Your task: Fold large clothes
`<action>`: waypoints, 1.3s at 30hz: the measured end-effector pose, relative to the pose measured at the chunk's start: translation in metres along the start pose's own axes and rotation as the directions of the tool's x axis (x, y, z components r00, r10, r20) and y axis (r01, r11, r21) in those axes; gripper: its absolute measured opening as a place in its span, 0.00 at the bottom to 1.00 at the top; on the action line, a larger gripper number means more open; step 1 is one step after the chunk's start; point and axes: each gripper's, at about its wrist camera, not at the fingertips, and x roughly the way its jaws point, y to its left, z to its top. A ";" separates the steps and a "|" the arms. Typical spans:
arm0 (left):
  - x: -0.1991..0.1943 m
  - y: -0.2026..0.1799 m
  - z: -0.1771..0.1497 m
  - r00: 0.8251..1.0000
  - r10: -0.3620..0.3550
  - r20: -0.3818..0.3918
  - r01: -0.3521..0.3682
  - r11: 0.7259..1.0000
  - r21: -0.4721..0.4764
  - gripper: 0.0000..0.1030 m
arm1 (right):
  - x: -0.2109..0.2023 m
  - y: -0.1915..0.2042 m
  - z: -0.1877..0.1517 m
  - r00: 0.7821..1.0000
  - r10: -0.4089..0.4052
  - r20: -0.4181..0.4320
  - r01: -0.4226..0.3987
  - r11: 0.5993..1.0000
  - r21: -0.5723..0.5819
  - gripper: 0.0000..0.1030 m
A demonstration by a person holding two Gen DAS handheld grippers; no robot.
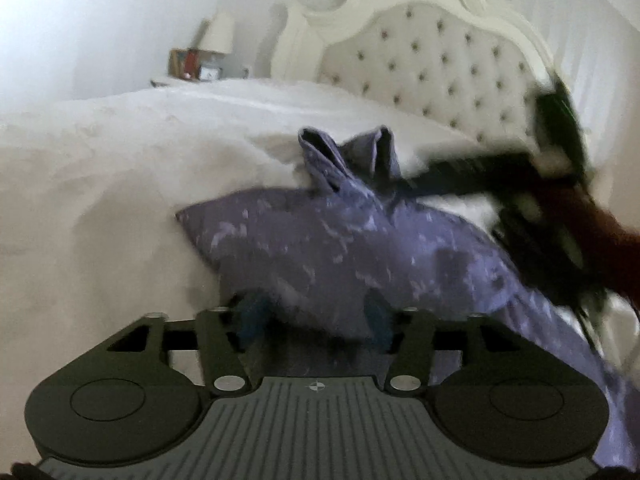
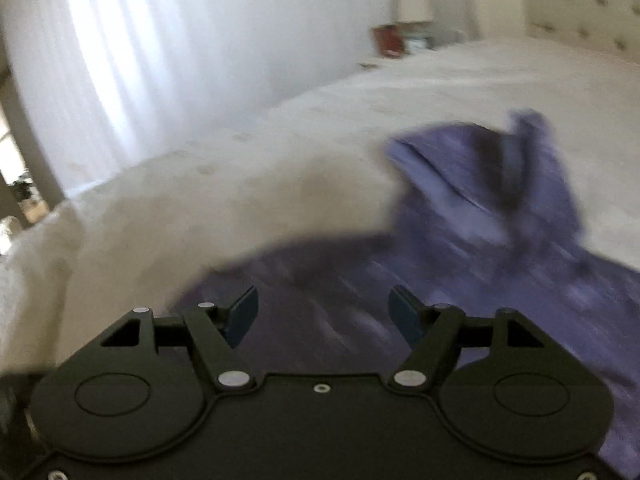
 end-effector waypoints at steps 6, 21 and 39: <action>0.012 -0.015 0.004 0.988 0.134 0.075 -0.132 0.991 -0.033 0.72 | -0.039 -0.032 -0.054 0.992 -0.101 -0.071 0.101 0.995 0.004 0.73; 0.029 -0.023 0.001 0.948 0.279 -0.151 -0.278 0.960 0.028 0.72 | -0.143 -0.109 -0.099 0.964 -0.249 -0.097 0.266 0.932 0.247 0.78; 0.056 -0.127 0.001 0.970 0.125 -0.209 -0.125 0.992 0.013 0.72 | -0.322 -0.282 -0.122 0.714 -0.692 -0.107 0.654 0.604 0.455 0.88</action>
